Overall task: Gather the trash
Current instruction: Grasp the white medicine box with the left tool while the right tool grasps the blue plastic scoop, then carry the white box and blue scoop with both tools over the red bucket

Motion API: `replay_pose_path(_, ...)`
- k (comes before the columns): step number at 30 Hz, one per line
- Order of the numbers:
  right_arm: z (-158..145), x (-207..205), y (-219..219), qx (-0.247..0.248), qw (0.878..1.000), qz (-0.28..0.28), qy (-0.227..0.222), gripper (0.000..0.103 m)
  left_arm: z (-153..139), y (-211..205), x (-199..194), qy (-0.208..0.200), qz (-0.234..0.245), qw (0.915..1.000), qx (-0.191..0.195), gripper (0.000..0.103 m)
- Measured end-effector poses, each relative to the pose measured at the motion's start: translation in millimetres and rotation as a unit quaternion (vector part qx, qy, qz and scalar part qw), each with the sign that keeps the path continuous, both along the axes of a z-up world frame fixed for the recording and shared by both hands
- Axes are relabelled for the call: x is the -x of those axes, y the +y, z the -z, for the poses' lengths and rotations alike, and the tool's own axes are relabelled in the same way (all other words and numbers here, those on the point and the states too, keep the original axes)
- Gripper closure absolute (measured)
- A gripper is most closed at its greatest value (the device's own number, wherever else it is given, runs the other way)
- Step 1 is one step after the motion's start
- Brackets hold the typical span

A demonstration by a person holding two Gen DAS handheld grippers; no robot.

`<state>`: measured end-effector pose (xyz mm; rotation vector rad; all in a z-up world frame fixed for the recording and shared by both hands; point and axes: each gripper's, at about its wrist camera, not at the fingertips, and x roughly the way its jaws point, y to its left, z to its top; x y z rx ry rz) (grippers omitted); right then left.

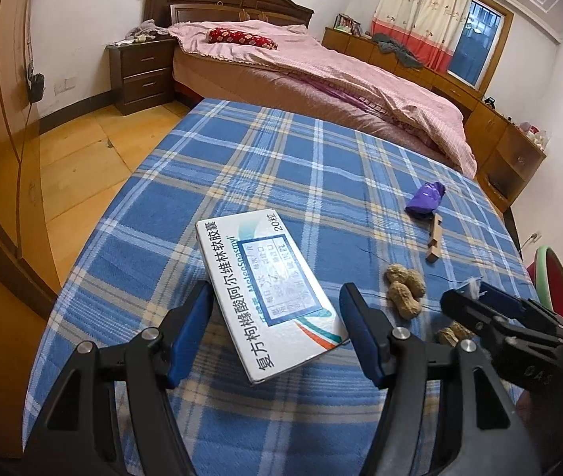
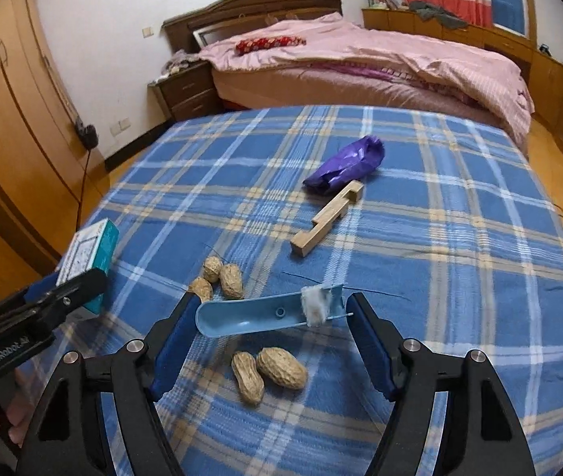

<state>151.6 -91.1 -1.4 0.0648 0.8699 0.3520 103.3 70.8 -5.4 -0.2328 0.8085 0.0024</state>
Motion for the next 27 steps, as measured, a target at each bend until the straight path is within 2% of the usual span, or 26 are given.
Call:
replay_pose_path(15,-45,52,-63,-0.046,0.995,0.075,-0.043,0.027,-36,-38,21,-0.039,0.055,0.9976,0.014,0.036)
replay_pose_path(19,-57,63,-79,-0.051,0.993,0.095,-0.057,0.027,-48,-54,23,-0.044,0.081,0.9952,0.031,0.036)
replay_pose_path(27,-77,79,-107,-0.052,0.987,0.132,-0.071,0.027,-70,-91,24,-0.057,0.138,0.9882,0.036,0.036)
